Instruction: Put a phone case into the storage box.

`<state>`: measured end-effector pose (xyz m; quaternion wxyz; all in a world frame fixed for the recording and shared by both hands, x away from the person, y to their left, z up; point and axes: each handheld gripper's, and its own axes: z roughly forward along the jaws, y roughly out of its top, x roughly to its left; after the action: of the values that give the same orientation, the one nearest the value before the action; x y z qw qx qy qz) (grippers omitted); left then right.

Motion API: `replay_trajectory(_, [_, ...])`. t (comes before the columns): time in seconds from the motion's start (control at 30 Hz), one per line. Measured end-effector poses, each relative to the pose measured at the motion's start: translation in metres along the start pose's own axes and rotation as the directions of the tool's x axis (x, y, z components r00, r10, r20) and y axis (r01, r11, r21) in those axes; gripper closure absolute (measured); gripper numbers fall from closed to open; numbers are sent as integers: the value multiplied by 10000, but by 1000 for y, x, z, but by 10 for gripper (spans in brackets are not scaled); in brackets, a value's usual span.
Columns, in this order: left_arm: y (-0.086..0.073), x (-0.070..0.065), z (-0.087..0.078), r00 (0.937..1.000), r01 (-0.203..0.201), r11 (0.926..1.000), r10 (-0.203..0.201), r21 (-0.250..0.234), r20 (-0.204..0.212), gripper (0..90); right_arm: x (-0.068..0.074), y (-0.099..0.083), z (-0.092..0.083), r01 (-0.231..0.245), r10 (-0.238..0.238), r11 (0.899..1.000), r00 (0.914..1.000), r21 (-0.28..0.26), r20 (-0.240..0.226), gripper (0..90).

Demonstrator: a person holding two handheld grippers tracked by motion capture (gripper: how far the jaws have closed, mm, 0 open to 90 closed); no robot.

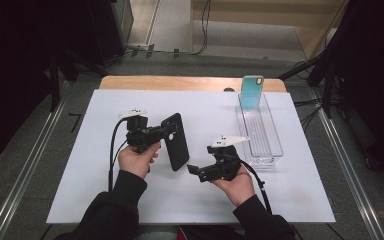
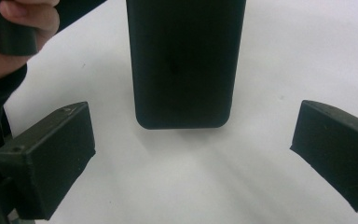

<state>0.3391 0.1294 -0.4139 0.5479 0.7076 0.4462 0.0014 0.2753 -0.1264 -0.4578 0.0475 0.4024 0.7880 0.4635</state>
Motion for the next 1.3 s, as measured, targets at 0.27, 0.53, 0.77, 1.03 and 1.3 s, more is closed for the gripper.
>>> replay_trajectory(0.27, [-3, -14, -4, 9983, -478, 9984, 488, -310, 331, 822, 2, 8, -3, 66, -66, 9992, 10000, -392, -6, 0])
replay_trajectory(0.53, [-9, -25, -5, 9969, -584, 9979, 597, -268, 512, 822, 8, 18, -3, 216, -214, 9978, 9998, -621, 38, 0])
replay_trajectory(0.77, [-17, -34, 2, 9964, -666, 9978, 668, -61, 513, 822, 11, 24, 2, -24, 37, 9982, 9998, -594, 211, 0])
replay_trajectory(1.03, [-22, -40, 2, 9962, -488, 9986, 472, 197, 727, 821, 15, 29, 7, -15, 47, 9970, 9992, -771, 407, 0])
replay_trajectory(1.3, [-27, -47, 0, 9961, -548, 9984, 536, 157, 700, 820, 19, 33, 11, -10, 29, 9964, 9998, -846, 217, 0])
